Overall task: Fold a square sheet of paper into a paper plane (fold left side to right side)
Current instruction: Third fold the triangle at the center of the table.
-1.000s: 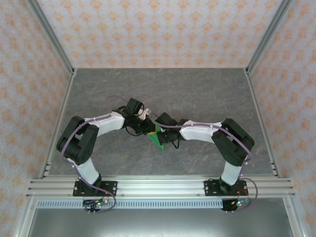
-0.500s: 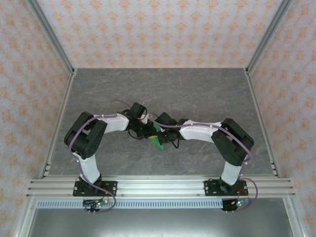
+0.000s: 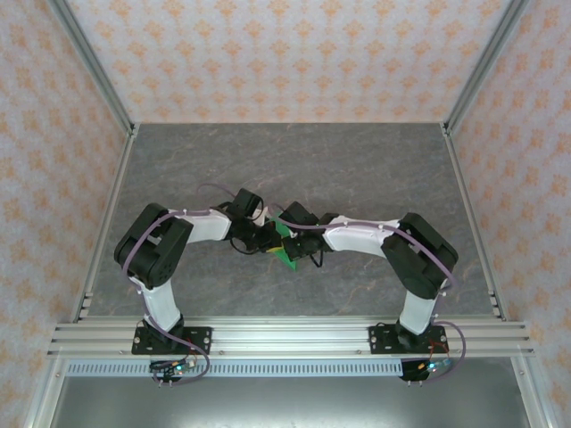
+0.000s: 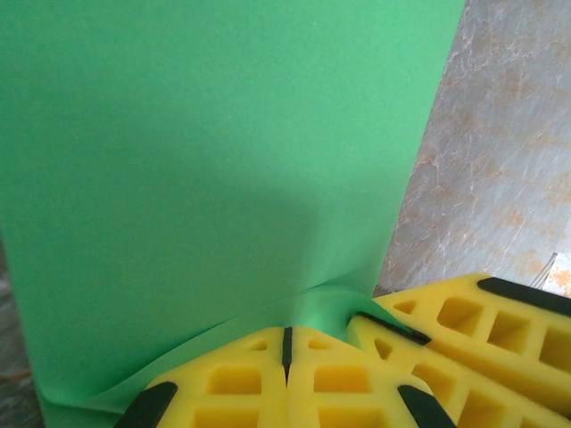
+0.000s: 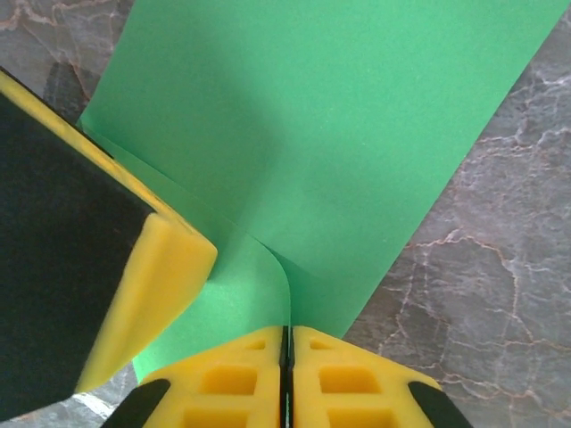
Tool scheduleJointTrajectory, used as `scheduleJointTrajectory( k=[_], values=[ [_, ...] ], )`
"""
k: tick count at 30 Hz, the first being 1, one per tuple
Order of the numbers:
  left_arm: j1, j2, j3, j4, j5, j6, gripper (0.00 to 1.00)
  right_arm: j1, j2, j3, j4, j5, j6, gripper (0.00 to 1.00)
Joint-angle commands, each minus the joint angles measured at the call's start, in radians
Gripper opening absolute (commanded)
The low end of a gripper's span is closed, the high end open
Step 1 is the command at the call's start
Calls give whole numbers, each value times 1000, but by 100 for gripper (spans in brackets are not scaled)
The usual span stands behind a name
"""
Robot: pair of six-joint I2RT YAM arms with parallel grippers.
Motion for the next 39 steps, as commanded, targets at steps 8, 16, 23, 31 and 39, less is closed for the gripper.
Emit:
scheduleJointTrajectory(
  k=[8, 16, 23, 31, 39],
  values=[
    [-2, 12, -52, -25, -79, -11, 0, -48, -159, 1, -80, -90, 26, 34],
    [-2, 6, -48, -25, -79, -11, 0, -48, -174, -131, 182, -416, 258, 30],
    [-2, 4, -43, -26, -76, -10, 0, -48, -85, -113, 201, -431, 297, 29],
    [-2, 3, -45, -30, -77, -7, 0, -48, -33, -116, 164, -412, 294, 28],
    [-1, 7, -44, -33, -82, -5, 0, -48, -16, -134, 154, -426, 300, 27]
  ],
)
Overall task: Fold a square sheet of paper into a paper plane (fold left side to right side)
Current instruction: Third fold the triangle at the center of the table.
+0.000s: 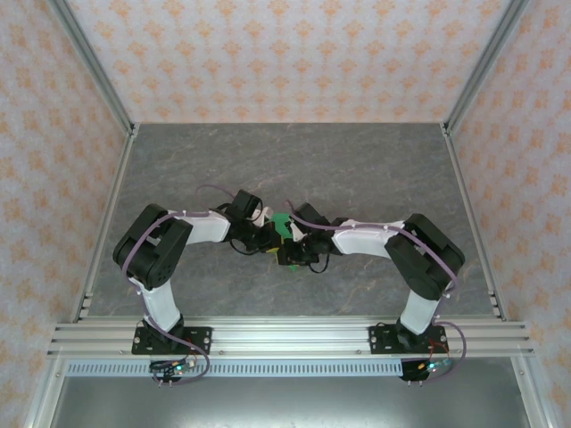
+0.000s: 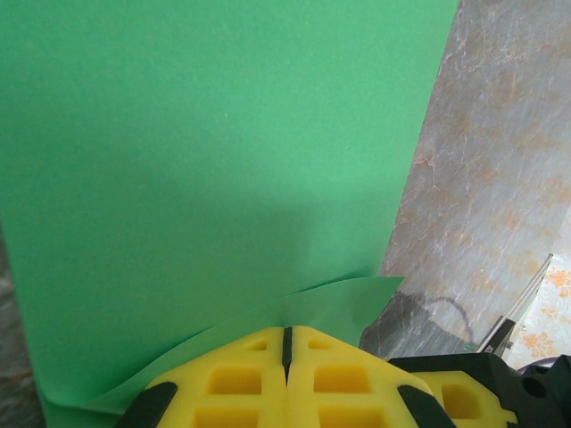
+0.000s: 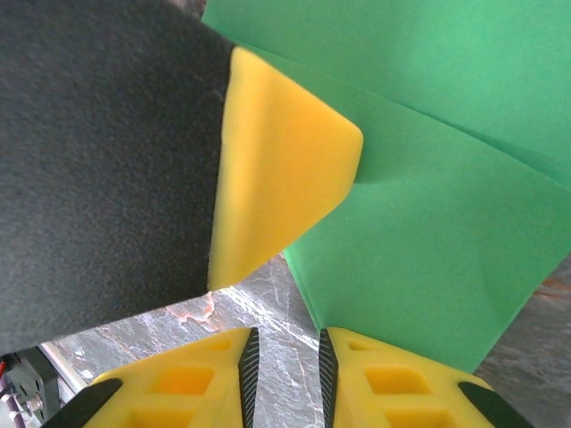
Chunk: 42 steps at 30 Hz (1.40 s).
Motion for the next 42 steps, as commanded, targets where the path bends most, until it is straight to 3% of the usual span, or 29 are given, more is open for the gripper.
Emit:
scheduleJointTrajectory(
  k=[1, 23, 32, 34, 38, 42],
  values=[
    [-2, 12, -25, -64, -80, 3, 0, 3, 16, -16, -19, -14, 12, 27],
    [-3, 17, -1, -101, -96, 23, 0, 3, -124, -169, -174, 0, -10, 17],
    [-3, 5, 6, -104, -89, 20, 0, 3, -253, -85, -177, 16, 7, 16],
    [-2, 1, 6, -103, -88, 18, 0, 3, -232, -70, -134, 8, 27, 14],
    [-2, -3, 6, -98, -84, 13, 0, 3, -101, -3, -115, 22, 65, 0],
    [-3, -9, 8, -92, -77, 12, 0, 3, -28, 26, -111, 75, 101, 0]
  ],
)
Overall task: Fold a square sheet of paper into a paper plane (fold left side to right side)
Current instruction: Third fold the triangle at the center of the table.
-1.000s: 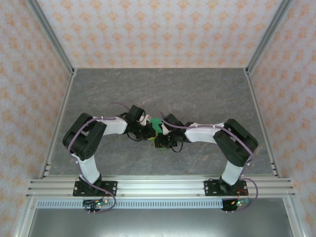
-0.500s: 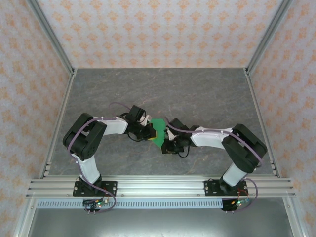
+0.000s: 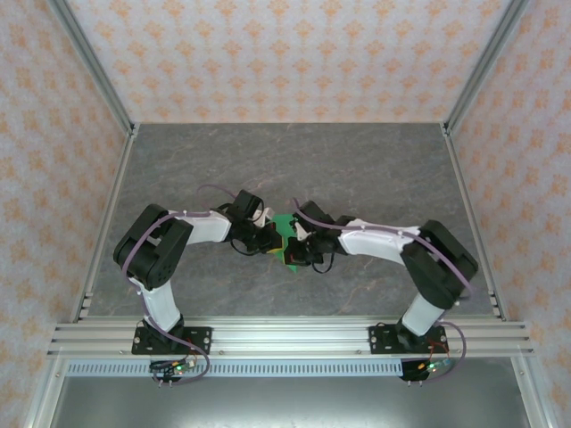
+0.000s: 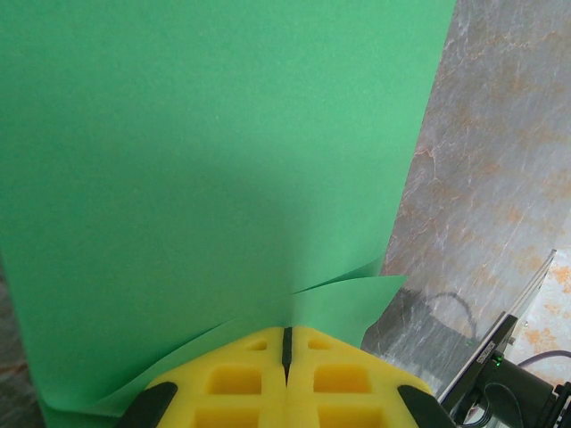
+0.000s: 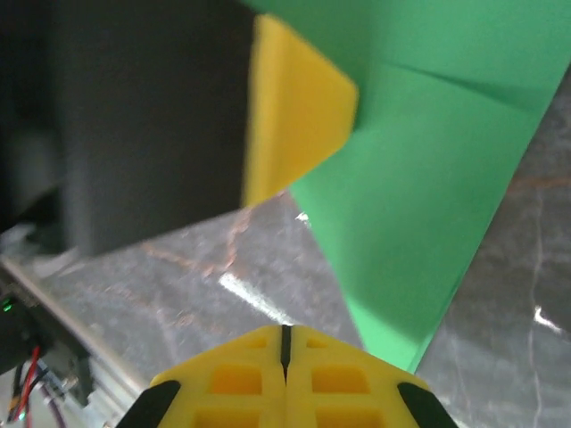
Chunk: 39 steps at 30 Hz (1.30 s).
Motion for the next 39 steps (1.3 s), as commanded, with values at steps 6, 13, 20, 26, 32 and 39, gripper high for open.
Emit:
scheduleJointTrajectory(
  k=[6, 13, 20, 26, 32, 39],
  values=[
    [1, -35, 3, -60, -66, 7, 0, 3, 66, -6, -25, 110, 62, 0],
    [-16, -122, -20, -56, -41, 9, 1, 3, 87, -32, -78, 143, 49, 0],
    [-61, -133, -45, -58, -37, -17, 0, 3, 93, -38, -79, 150, 41, 0],
    [-81, -87, -43, -27, -32, -31, 0, 3, 97, -28, -93, 155, 33, 0],
    [-82, -51, -69, -6, -66, -44, 0, 3, 98, -30, -96, 159, 34, 0],
    [-80, -7, -86, 25, -114, -51, 0, 3, 98, -25, -123, 176, 25, 0]
  ],
)
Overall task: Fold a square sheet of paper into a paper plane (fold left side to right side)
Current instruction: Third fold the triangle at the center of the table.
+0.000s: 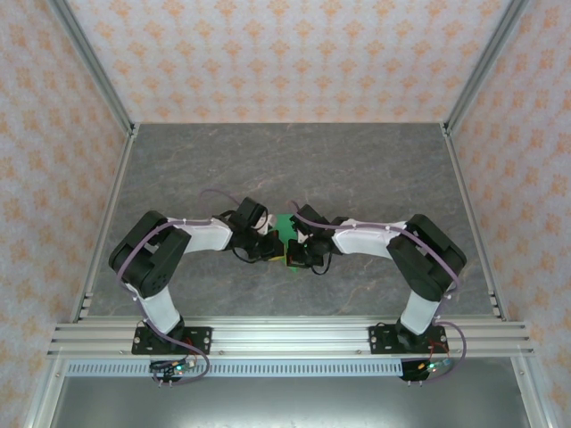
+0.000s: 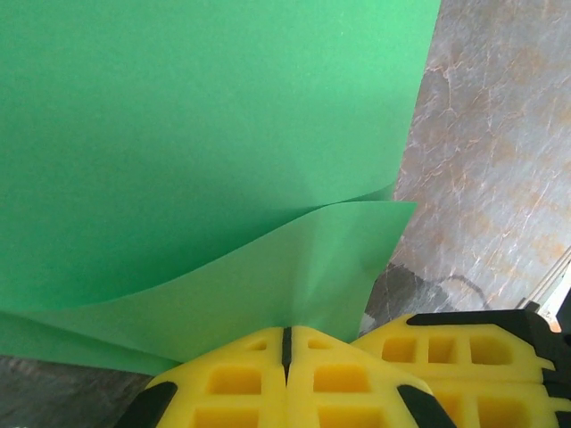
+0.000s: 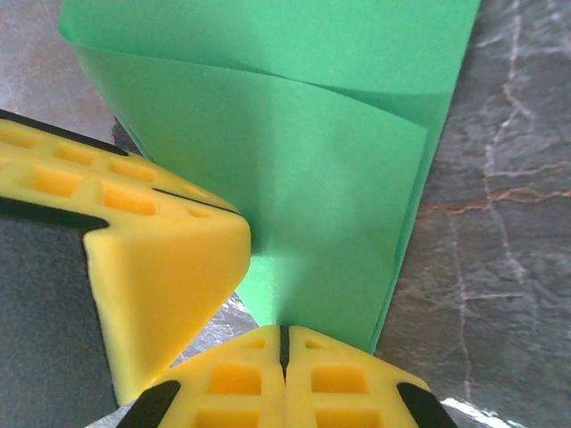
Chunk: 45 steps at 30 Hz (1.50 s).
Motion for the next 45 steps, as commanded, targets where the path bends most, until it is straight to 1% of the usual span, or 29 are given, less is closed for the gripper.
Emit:
scheduleJointTrajectory(
  k=[1, 6, 11, 17, 24, 31, 34, 39, 43, 45],
  values=[
    [-7, 48, -29, 2, -79, -13, 0, 2, 46, -24, -117, 114, -17, 0],
    [25, 21, -53, -20, -126, 0, 0, 2, 43, -21, -147, 133, -26, 0],
    [86, -9, -68, -43, -144, 37, 0, 2, 46, -18, -180, 142, -38, 0],
    [163, 5, -40, -42, -167, 67, 0, 2, 46, -24, -203, 147, -44, 0],
    [237, 21, -7, -87, -193, 113, 0, 2, 40, -30, -206, 139, -43, 0],
    [288, 20, 19, -132, -184, 157, 0, 2, 25, -42, -182, 119, -47, 0],
    [296, -19, 22, -132, -166, 158, 0, 2, -1, -44, -144, 110, -58, 0],
    [296, -148, 2, -125, -120, 121, 17, 2, -81, -26, -93, 125, -100, 1],
    [289, -225, -58, -57, -46, 38, 31, 3, -163, -24, -111, 198, -154, 13],
    [271, -243, -90, -15, -23, -6, 37, 14, -200, -23, -139, 265, -191, 16]
  ],
)
